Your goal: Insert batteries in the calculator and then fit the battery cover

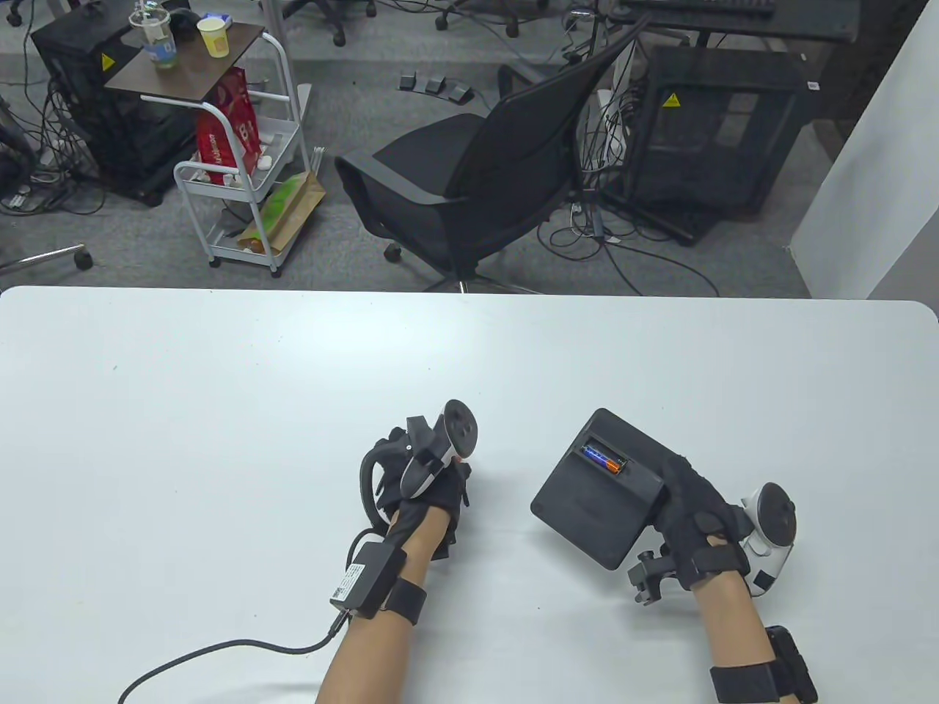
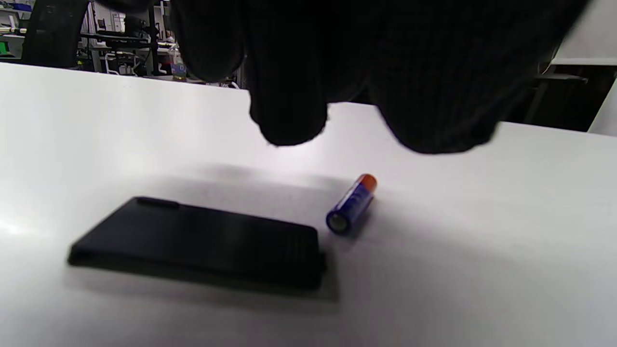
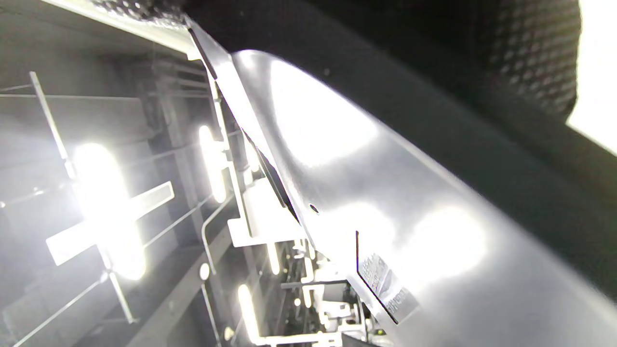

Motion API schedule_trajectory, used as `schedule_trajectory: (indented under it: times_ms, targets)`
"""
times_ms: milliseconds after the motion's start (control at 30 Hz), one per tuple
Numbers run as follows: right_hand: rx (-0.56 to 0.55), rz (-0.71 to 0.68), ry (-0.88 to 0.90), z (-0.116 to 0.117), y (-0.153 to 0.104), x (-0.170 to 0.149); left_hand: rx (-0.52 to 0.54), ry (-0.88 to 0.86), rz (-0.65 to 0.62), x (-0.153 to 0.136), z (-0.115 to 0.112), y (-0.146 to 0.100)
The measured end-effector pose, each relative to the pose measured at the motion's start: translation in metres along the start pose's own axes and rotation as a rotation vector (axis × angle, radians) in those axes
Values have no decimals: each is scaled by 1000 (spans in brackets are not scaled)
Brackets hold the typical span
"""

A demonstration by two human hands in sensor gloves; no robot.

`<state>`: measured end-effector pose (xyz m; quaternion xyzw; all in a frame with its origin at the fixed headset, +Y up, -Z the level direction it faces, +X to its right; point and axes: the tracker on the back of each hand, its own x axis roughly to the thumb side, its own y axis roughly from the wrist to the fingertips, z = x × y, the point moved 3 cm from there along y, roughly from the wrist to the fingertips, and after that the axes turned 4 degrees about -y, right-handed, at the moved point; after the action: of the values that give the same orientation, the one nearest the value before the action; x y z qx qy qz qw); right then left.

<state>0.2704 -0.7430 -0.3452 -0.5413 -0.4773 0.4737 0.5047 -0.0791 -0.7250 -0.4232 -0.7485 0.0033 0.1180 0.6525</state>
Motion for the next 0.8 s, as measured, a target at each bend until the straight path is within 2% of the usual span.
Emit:
schedule_trajectory:
  times_ms: [467,800]
  targets:
    - [-13,33,-9,-5,3,-5,-115,178,69,28,-29,32]
    - [-9,48,-11,-5,4,-6,-73,245,31,44,-35,34]
